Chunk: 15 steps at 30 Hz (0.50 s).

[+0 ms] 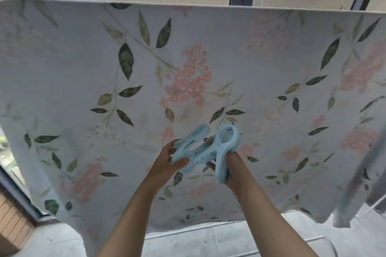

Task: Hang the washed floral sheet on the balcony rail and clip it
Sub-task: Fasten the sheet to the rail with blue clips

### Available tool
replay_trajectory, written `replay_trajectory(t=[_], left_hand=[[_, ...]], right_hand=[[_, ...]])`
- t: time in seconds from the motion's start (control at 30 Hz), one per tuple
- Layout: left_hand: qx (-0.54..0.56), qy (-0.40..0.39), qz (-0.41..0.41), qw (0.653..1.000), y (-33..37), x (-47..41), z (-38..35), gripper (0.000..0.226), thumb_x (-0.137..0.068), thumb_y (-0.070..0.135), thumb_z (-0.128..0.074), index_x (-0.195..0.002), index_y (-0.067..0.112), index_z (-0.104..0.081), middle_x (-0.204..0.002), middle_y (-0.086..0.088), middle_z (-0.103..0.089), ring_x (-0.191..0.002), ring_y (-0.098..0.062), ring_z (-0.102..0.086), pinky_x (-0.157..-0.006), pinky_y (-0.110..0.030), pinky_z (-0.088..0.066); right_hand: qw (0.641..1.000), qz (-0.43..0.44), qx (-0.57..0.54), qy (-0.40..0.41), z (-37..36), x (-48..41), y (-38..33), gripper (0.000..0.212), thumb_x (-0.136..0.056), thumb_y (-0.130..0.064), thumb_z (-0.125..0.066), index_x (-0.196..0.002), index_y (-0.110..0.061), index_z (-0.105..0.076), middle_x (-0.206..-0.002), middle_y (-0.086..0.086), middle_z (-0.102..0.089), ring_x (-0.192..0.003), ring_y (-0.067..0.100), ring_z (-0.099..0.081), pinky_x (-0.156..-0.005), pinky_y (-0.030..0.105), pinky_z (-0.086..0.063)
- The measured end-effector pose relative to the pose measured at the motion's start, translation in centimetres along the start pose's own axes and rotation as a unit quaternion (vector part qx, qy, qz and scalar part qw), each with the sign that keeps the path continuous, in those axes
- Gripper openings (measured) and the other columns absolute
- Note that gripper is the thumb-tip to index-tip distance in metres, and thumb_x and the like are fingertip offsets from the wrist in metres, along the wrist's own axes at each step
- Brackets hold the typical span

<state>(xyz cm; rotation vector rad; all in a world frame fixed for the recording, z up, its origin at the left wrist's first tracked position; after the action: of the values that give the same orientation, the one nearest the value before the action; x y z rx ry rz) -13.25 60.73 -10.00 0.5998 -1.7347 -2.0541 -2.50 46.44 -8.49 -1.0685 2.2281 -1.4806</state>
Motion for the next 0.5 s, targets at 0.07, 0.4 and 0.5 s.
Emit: replay_trajectory(t=[0.07, 0.4, 0.5], left_hand=[[-0.018, 0.039, -0.003, 0.999, 0.0, 0.3, -0.4, 0.044, -0.083, 0.015, -0.069, -0.122, 0.021, -0.049, -0.110, 0.003, -0.058, -0.093, -0.011, -0.059, -0.060, -0.007, -0.046], [0.374, 0.112, 0.047, 0.919, 1.7, 1.8, -2.0, 0.052, -0.095, 0.043, -0.034, -0.130, 0.007, -0.049, -0.113, -0.017, -0.064, -0.105, -0.028, -0.061, -0.087, -0.039, -0.048], [0.368, 0.099, 0.030, 0.924, 2.6, 1.7, -3.0, 0.053, -0.090, 0.050, -0.038, -0.120, 0.010, -0.056, -0.110, -0.016, -0.066, -0.100, -0.027, -0.064, -0.085, -0.038, -0.049]], right_hand=[[1.000, -0.006, -0.005, -0.001, 0.7, -0.1, 0.3, 0.020, -0.096, -0.021, -0.047, -0.109, -0.016, -0.062, -0.115, 0.010, -0.065, -0.102, 0.023, -0.063, -0.084, 0.037, -0.056], [0.975, -0.028, 0.199, 0.093, 2.4, 0.2, 0.3, 0.020, -0.091, -0.017, -0.058, -0.072, -0.010, -0.060, -0.071, 0.009, -0.061, -0.070, 0.025, -0.058, -0.070, 0.040, -0.053], [0.951, -0.044, 0.304, 0.040, 1.5, 0.6, 0.8, 0.018, -0.086, -0.021, -0.060, -0.072, -0.010, -0.062, -0.068, 0.008, -0.062, -0.074, 0.027, -0.059, -0.089, 0.046, -0.050]])
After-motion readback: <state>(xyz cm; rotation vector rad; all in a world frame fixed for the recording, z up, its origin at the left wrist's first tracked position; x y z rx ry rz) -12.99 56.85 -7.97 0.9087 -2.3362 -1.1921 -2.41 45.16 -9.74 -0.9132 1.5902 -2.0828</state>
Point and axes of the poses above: each hand's wrist, its own x-axis away from the middle knuckle, its own z-axis out of the back of the hand, y = z × x, the point moved 2 cm from there along -x, towards the middle knuckle
